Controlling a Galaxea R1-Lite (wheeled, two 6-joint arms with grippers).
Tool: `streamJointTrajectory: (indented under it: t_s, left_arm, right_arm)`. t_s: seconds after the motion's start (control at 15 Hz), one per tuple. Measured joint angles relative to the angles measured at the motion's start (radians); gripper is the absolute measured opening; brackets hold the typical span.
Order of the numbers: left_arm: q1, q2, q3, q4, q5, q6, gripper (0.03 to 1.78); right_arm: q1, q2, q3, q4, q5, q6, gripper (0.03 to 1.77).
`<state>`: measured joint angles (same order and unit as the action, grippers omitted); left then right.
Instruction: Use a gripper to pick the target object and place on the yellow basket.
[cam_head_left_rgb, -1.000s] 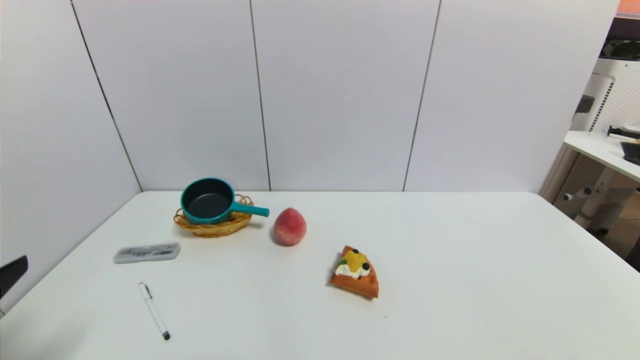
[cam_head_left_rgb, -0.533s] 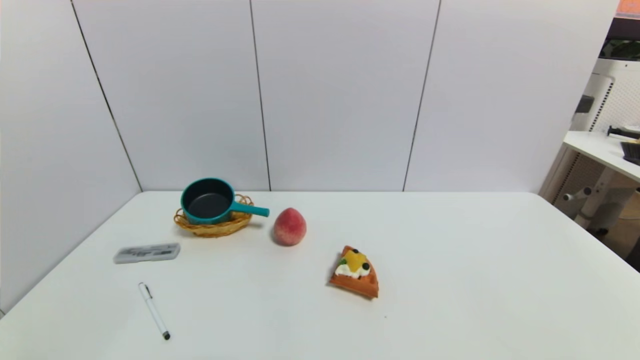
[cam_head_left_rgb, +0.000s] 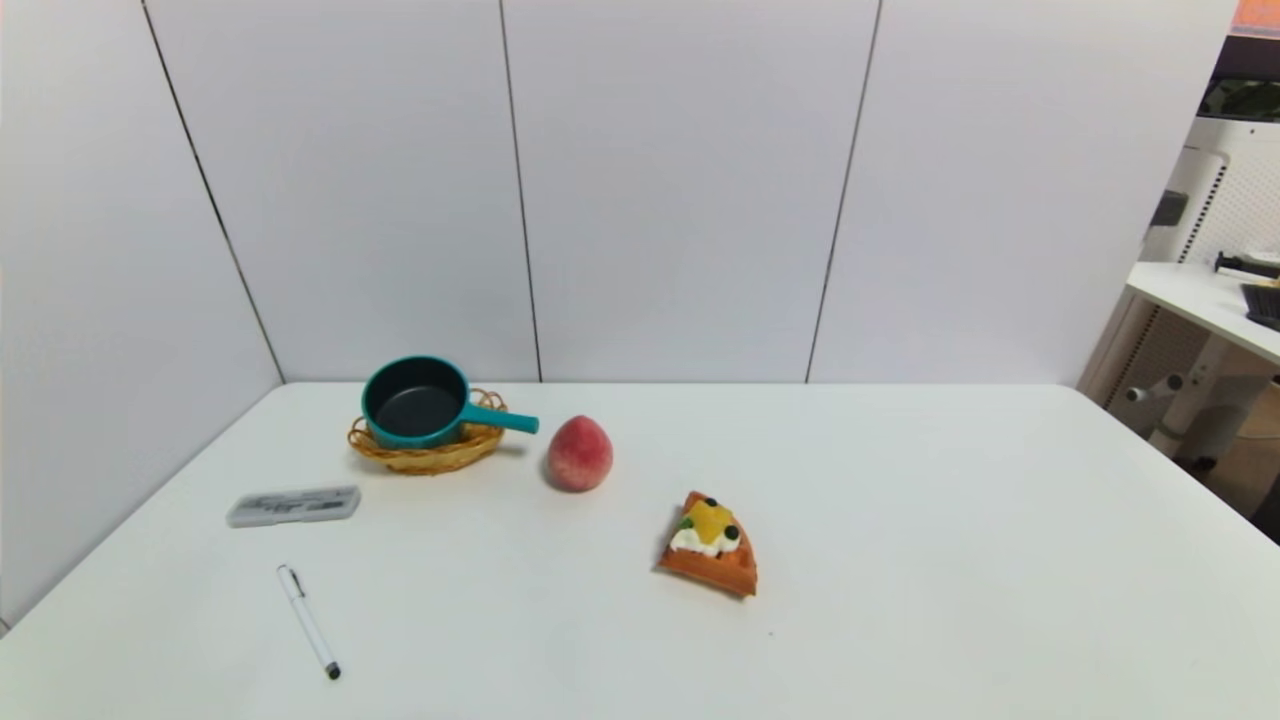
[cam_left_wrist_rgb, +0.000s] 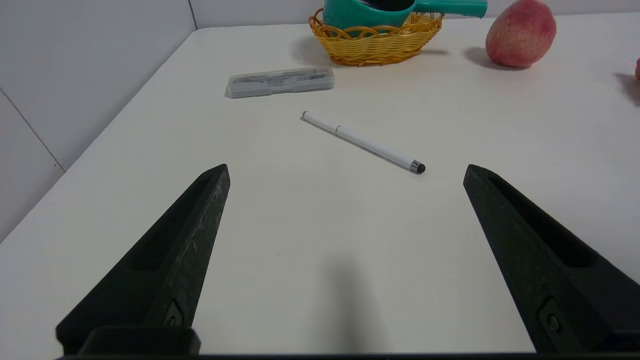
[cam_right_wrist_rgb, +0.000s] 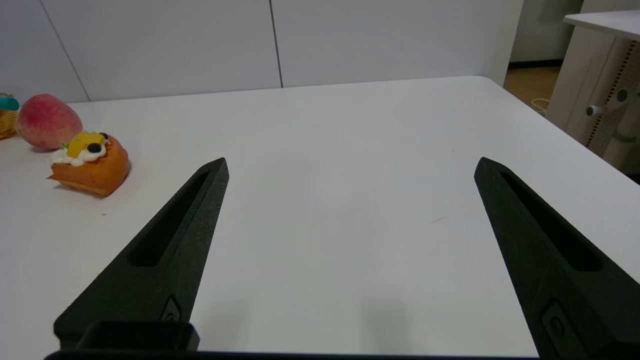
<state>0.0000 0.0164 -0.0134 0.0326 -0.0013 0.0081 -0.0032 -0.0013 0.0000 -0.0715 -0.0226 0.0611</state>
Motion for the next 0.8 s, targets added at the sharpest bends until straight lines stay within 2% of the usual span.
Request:
streamJointTrajectory:
  t_s: [0.8]
  left_arm:
    - [0.000,-0.018,0.003,0.001,0.003,-0.012,1.69]
  right_arm:
    - [0.000,0.000,0.000,0.000,0.000,0.000,1.70]
